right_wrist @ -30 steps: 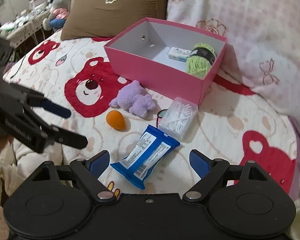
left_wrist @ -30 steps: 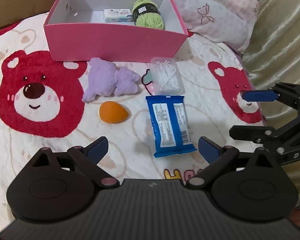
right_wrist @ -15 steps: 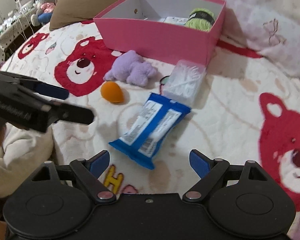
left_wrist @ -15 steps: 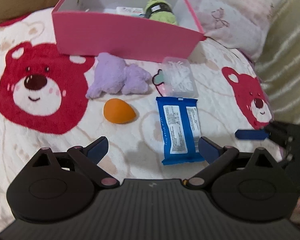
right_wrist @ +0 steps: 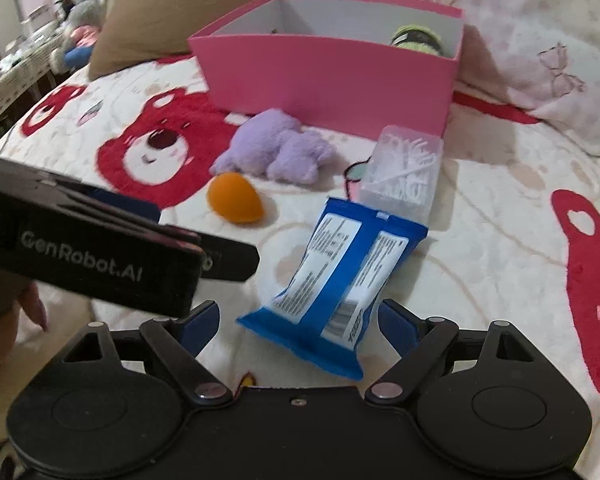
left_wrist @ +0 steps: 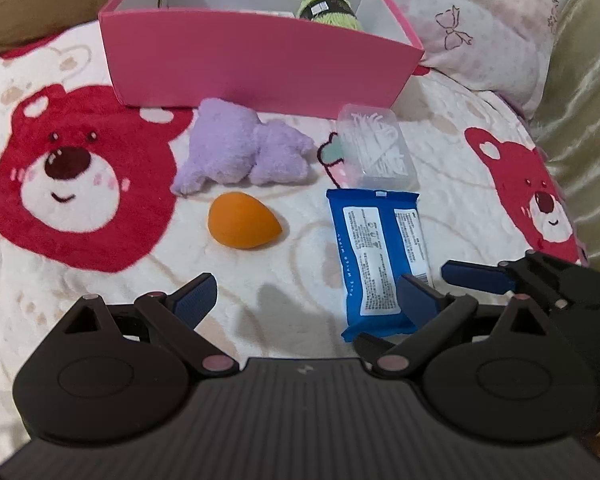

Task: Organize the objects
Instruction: 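Lower the left tool over the blue snack packet and close on it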

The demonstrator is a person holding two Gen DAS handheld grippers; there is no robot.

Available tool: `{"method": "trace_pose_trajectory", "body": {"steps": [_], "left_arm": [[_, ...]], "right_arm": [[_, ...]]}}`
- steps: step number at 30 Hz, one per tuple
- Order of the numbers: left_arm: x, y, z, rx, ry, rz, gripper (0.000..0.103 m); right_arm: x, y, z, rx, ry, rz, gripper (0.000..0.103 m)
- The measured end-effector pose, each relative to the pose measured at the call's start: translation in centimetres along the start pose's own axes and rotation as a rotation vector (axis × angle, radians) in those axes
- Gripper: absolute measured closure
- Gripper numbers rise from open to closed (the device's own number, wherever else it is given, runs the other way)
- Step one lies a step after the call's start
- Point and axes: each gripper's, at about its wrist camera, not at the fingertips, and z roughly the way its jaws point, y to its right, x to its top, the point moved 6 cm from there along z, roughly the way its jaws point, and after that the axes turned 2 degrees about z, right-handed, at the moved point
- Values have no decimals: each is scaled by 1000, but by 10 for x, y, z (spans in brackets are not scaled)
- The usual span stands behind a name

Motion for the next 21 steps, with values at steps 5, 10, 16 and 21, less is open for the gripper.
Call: {"method": "trace_pose_trajectory", "body": {"steps": [5, 10, 16, 21], "left_arm": [[-2, 0, 7, -47, 14, -39, 8], [0, 14, 8, -59, 62, 27, 9], [2, 18, 19, -92, 71, 28, 15], [2, 18, 29, -145, 43, -13, 39]], "right_arm": [[-5, -5, 11, -51, 20, -15, 14], [-8, 1, 19, -75, 35, 49, 15], [-11, 2, 19, -91, 86, 40, 26], [-14, 0, 17, -88, 136, 9, 31]]}}
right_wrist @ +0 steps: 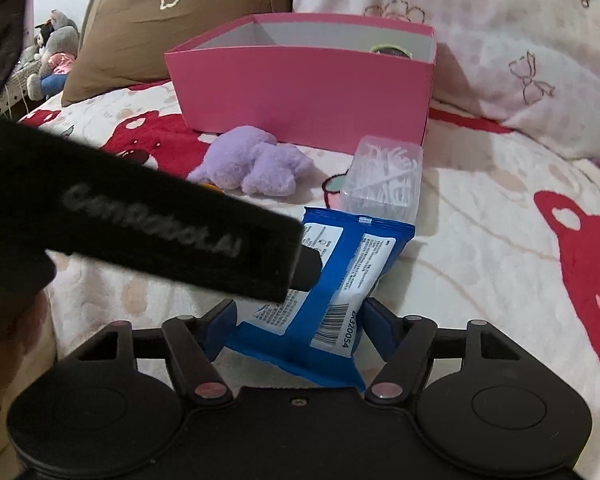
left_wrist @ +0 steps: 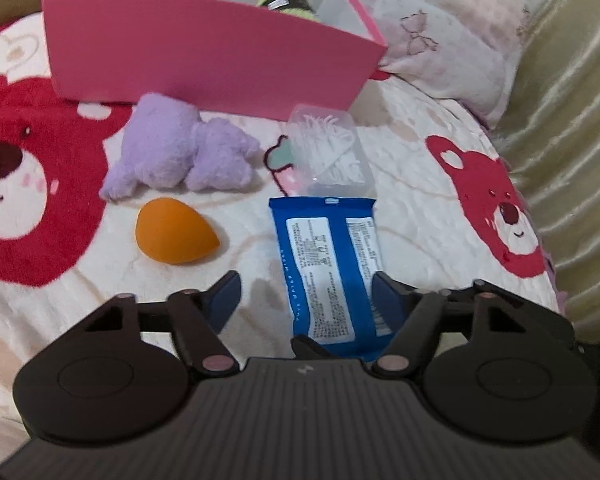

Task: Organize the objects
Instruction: 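Lower the left tool over the blue snack packet and close on it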

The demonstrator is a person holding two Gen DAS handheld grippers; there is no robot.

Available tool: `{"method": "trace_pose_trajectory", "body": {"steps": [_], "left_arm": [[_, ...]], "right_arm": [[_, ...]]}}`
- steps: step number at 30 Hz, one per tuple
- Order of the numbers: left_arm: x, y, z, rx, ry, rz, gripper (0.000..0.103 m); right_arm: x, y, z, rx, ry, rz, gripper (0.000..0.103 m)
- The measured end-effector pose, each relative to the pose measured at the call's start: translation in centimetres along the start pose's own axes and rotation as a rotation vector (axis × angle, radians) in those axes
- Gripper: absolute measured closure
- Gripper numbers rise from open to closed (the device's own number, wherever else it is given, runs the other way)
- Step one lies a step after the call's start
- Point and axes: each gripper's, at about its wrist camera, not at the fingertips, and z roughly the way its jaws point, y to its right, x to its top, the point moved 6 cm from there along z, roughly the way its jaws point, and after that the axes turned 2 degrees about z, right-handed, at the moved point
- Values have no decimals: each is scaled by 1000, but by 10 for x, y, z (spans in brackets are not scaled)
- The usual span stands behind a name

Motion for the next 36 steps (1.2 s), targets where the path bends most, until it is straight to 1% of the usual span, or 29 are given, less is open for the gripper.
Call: {"method": "trace_pose_trajectory", "body": {"steps": [1, 4, 6, 8, 10, 12, 13, 14, 15, 18, 21, 23, 24, 25, 28, 30, 31, 32, 33, 35, 36], "left_arm": [[0, -2, 2, 2, -6, -9, 41], [-1, -5, 11, -11, -29, -36, 43], [-3, -6, 16, -17, -42, -42, 44], [-5, -4, 21, -13, -56, -28, 46], [-8, -3, 25, -13, -62, -15, 48], [-10, -5, 27, -19, -60, -22, 48], [-11, -6, 28, -25, -58, -29, 48], [-12, -8, 28, -26, -60, -34, 48], [-12, -9, 28, -29, -62, -43, 48], [-13, -9, 30, -21, -66, -34, 50], [-13, -8, 27, 9, -63, -22, 50], [-14, -5, 26, 26, -58, 4, 50], [-14, -5, 27, 26, -59, 3, 50], [-14, -7, 28, 18, -61, -7, 50], [-12, -13, 31, -19, -56, -80, 51], [-11, -14, 31, -33, -50, -98, 56], [-11, -12, 30, -55, -48, -99, 66], [-11, -8, 30, -97, -51, -101, 69], [-11, -5, 30, -117, -53, -99, 69], [-11, -2, 28, -115, -50, -73, 70], [-11, -2, 28, -116, -50, -76, 70]], "right_arm": [[0, -1, 0, -3, 5, -10, 31], [-1, -3, 0, -18, 6, -37, 31], [0, -2, 0, -21, -3, -30, 31], [-1, 1, 1, -35, -14, -14, 23], [-1, 4, 2, -57, -21, 0, 19], [-1, 7, 4, -61, -34, 18, 20], [-1, 8, 3, -61, -39, 25, 24], [-1, 6, 1, -47, -40, 25, 35], [-1, 3, 0, -30, -41, 22, 35], [0, -1, 0, -43, -42, 3, 35], [-1, 5, 2, -41, -53, 41, 35], [-3, 8, 6, -53, -69, 62, 30], [-4, 11, 8, -59, -76, 75, 29], [-5, 13, 10, -57, -85, 93, 29], [-6, 13, 13, -57, -87, 115, 28], [-5, 11, 15, -43, -84, 112, 29], [-5, 11, 17, -34, -83, 111, 30], [-5, 10, 18, -33, -79, 111, 30], [-5, 10, 19, -31, -79, 111, 30], [-4, 10, 16, -32, -82, 106, 33], [-3, 9, 14, -29, -79, 102, 34]]}}
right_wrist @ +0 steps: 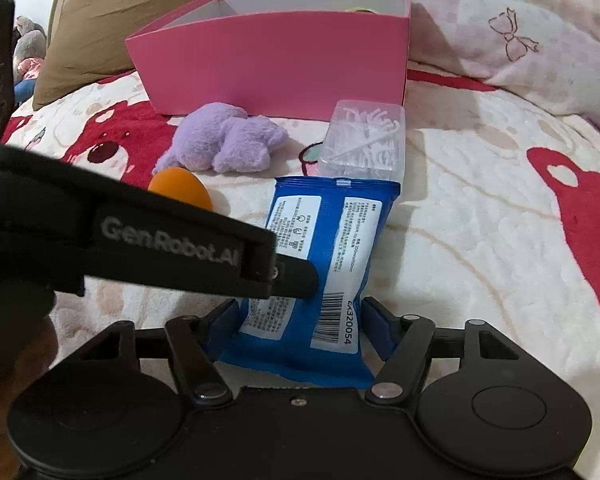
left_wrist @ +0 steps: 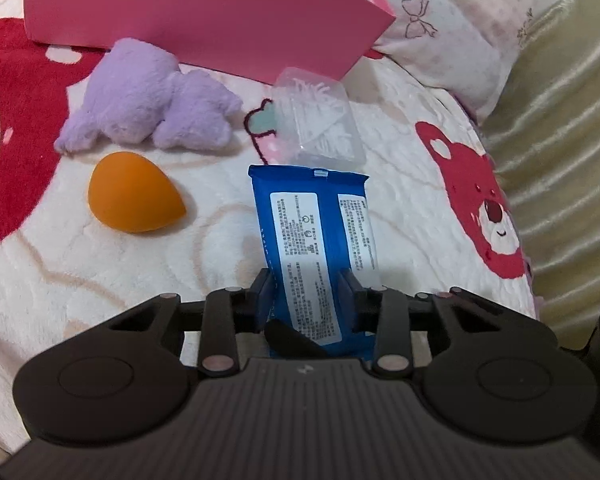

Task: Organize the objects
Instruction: 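Lower the left tool over the blue snack packet and close on it, then lift the blue snack packet with the left tool and carry it to the box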

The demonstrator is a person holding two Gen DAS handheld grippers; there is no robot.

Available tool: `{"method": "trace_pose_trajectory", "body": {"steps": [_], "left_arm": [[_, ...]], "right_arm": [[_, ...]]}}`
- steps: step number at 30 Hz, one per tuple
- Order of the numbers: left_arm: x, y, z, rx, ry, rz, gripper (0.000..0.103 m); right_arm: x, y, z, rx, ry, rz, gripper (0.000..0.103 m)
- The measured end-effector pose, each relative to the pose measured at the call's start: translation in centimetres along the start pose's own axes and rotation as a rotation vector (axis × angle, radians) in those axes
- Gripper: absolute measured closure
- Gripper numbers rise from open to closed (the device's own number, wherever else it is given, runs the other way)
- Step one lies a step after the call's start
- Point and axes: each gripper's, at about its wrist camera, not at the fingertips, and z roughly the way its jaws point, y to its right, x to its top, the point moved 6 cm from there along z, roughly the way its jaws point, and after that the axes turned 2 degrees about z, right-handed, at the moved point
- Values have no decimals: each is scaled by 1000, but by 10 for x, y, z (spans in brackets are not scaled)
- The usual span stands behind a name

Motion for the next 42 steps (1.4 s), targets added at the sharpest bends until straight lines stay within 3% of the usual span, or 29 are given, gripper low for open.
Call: {"method": "trace_pose_trajectory", "body": {"steps": [5, 15, 24, 32, 42], "left_arm": [[-1, -2, 0, -1, -5, -24, 69], [-2, 9, -5, 15, -28, 21, 68], [3, 21, -30, 61, -24, 32, 68], [3, 27, -49, 38, -36, 31, 65], [16, 30, -79, 34, -50, -3, 65]], "right_arm": [[-2, 1, 1, 11, 10, 2, 35], [-3, -1, -1, 41, 14, 1, 36], [4, -12, -20, 94, 15, 7, 36], [14, -17, -37, 131, -18, 31, 33], [27, -37, -58, 133, -43, -30, 31]]}}
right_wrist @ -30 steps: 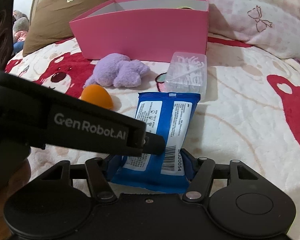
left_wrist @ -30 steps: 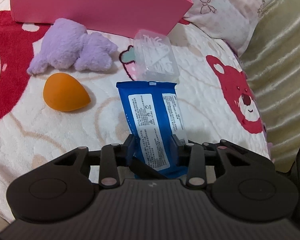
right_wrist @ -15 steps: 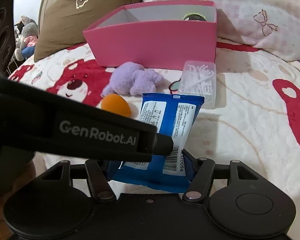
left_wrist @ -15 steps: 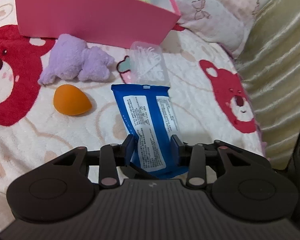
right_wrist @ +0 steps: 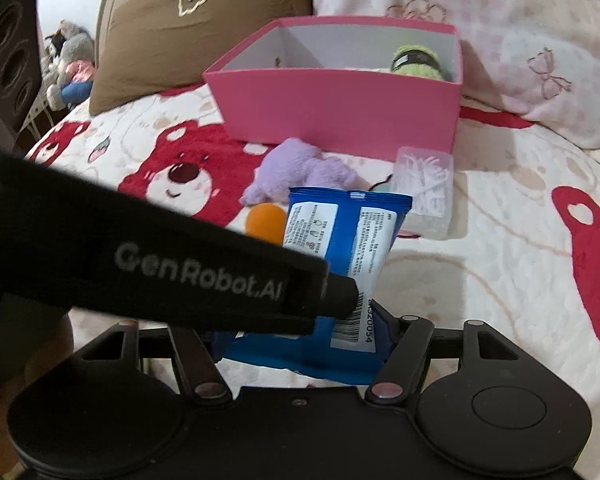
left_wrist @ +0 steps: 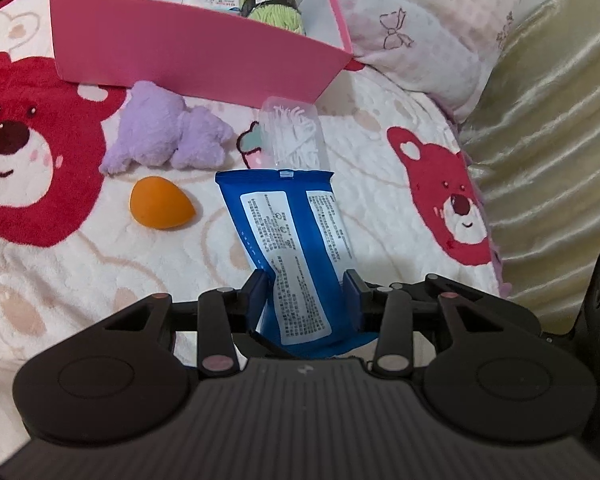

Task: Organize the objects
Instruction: 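Lift the blue snack packet with the left tool and carry it to the box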

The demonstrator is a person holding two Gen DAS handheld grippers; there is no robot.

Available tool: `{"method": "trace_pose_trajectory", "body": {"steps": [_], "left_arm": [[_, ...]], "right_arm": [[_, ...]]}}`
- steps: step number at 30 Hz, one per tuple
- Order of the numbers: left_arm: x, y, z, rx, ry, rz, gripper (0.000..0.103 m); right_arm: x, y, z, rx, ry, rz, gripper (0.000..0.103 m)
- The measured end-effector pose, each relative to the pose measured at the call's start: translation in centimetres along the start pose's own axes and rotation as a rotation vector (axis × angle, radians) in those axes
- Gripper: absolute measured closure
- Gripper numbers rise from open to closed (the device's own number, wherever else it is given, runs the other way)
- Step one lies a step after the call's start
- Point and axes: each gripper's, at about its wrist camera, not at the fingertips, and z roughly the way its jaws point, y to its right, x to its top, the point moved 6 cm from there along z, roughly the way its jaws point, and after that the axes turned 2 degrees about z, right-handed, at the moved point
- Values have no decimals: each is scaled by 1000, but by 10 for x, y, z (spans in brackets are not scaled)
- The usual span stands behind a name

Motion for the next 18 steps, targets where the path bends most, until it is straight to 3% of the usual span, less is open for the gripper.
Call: {"method": "trace_pose_trajectory", "body": {"steps": [18], "left_arm": [[26, 19, -67, 61, 11, 65, 65]], "right_arm": [[42, -26, -41, 66, -15, 27, 31]]}}
